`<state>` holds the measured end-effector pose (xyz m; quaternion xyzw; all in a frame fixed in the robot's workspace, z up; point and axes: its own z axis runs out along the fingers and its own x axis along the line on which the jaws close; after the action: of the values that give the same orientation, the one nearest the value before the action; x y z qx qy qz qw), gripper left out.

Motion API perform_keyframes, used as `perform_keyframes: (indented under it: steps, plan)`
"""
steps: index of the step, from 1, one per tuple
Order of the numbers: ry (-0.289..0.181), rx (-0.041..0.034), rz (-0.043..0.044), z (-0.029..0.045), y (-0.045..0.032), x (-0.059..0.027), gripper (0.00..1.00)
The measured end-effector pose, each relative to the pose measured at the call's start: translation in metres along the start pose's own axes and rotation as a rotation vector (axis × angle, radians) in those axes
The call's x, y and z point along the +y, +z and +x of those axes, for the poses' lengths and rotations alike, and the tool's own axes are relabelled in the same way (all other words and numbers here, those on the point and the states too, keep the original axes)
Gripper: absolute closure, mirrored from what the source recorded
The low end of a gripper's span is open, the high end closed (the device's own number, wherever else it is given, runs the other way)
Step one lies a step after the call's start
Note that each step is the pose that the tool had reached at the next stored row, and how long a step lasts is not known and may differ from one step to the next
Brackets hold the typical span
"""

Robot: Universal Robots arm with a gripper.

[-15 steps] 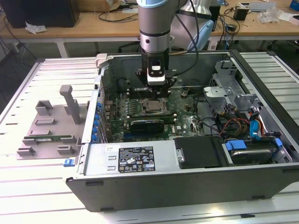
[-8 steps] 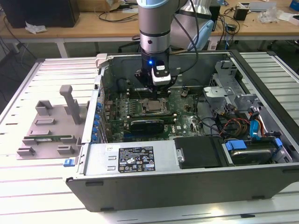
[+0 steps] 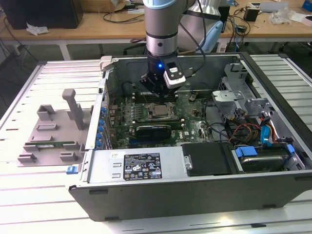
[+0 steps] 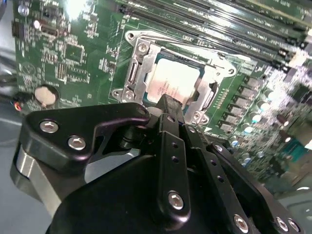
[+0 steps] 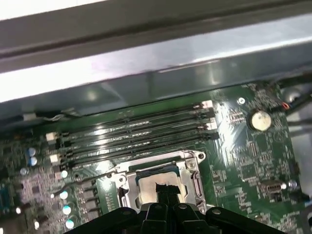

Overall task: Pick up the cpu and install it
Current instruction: 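Close the cpu cover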

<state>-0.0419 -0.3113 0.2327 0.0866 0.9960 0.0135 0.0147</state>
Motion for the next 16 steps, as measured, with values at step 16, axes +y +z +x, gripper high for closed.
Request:
perform_keyframes:
  steps: [16]
  plan:
    - [-0.153, 0.0165, 0.0147, -0.0009, 0.0031, -0.0057, 0.89]
